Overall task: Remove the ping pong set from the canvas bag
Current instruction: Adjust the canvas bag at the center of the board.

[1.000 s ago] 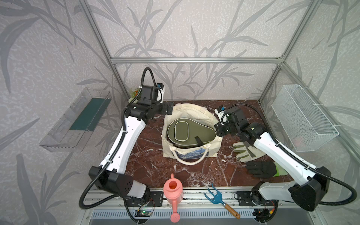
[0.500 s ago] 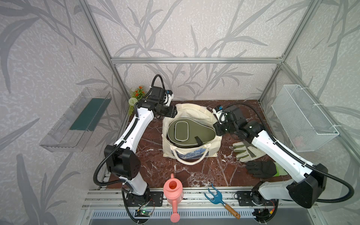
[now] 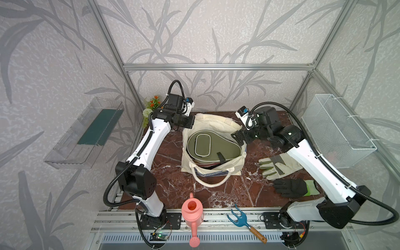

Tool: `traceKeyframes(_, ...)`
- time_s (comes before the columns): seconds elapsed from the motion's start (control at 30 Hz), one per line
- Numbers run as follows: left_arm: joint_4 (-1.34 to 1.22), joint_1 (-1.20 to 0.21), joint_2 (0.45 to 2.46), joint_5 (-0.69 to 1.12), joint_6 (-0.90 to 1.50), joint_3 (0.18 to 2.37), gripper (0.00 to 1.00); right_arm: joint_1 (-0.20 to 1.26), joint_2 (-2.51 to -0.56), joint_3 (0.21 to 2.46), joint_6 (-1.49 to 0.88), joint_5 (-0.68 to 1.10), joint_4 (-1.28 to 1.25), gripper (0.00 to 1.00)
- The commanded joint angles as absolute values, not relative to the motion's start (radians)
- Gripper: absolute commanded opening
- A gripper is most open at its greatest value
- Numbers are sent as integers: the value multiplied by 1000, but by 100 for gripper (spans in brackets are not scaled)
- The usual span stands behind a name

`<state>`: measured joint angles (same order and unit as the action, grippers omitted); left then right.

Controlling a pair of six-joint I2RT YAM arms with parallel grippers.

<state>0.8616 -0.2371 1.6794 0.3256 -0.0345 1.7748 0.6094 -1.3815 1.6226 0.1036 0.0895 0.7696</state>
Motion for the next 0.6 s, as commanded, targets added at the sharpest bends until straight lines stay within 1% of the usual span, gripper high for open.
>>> traceKeyframes(0.0,692,-232,1649,393,-64,1903,0,688,-1404,1688,220,181,851,99)
traceKeyframes(0.13,698,-233,1644,403,-48,1887,0,761,-1472,1703,225,270,848,99)
traceKeyframes(0.27,659,-233,1605,404,-17,1803,0,815,-1576,1731,219,327,838,99)
traceKeyframes(0.37,610,-234,1565,417,14,1715,0,827,-1659,1766,192,348,825,99)
traceKeyframes(0.43,576,-235,1538,414,32,1661,0,827,-1716,1799,174,338,831,99)
traceKeyframes(0.57,535,-235,1502,419,41,1591,0,799,-1823,1862,120,260,855,99)
